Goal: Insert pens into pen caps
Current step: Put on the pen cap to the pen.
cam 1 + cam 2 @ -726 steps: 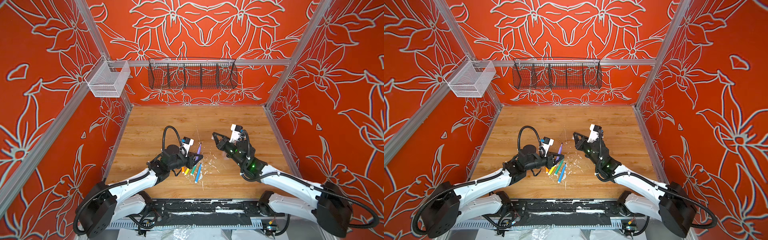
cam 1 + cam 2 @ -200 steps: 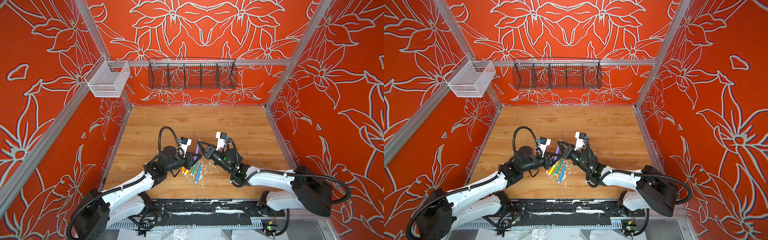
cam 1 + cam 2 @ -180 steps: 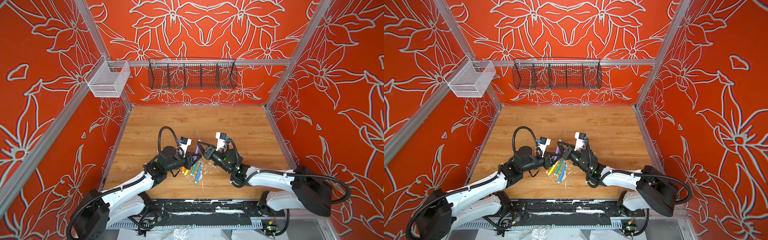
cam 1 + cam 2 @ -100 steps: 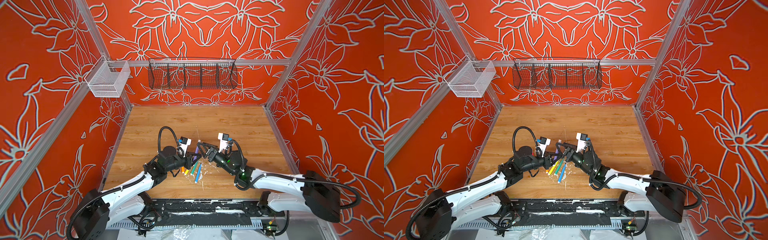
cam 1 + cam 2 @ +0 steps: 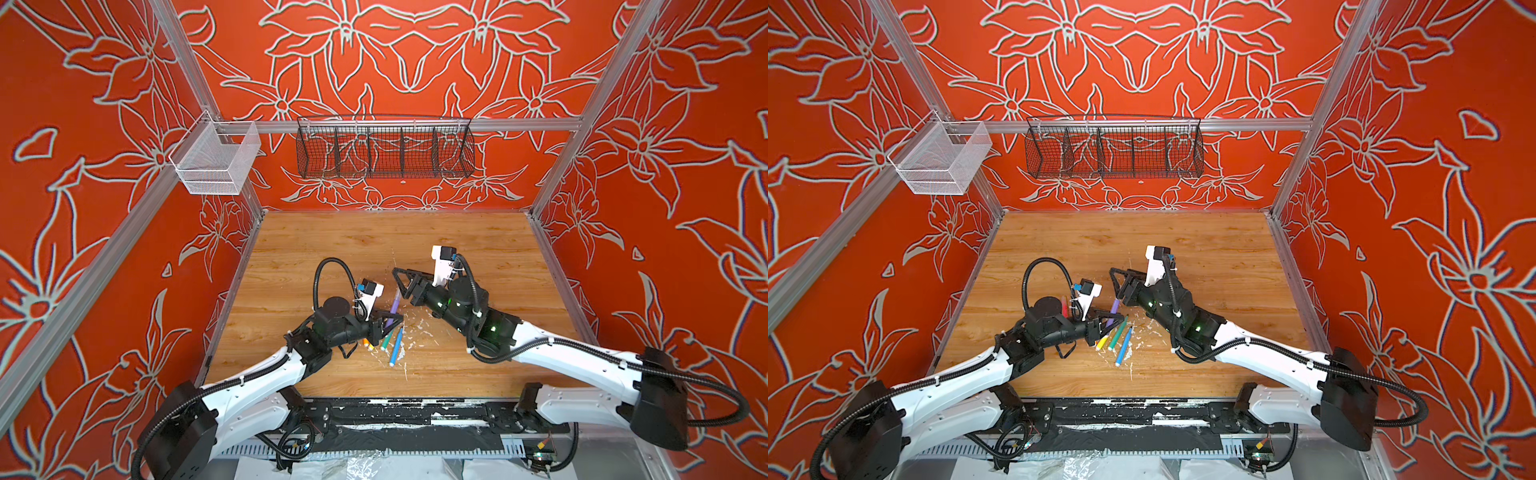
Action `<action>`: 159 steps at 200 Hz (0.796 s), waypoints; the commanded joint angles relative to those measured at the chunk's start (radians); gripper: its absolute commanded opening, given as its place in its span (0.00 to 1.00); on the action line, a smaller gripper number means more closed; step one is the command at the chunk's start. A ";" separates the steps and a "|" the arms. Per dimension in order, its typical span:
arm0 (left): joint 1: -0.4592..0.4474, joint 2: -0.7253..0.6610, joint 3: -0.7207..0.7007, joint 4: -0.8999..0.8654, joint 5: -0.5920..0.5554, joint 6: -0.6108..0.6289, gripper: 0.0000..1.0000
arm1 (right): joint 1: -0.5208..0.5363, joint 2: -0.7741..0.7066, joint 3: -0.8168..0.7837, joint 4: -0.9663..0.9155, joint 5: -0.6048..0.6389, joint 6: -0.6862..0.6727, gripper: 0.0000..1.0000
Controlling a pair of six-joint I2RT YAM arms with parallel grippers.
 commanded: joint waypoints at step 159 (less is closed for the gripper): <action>0.000 -0.045 0.008 0.017 -0.001 0.037 0.00 | 0.006 0.063 0.006 -0.078 -0.052 0.052 0.15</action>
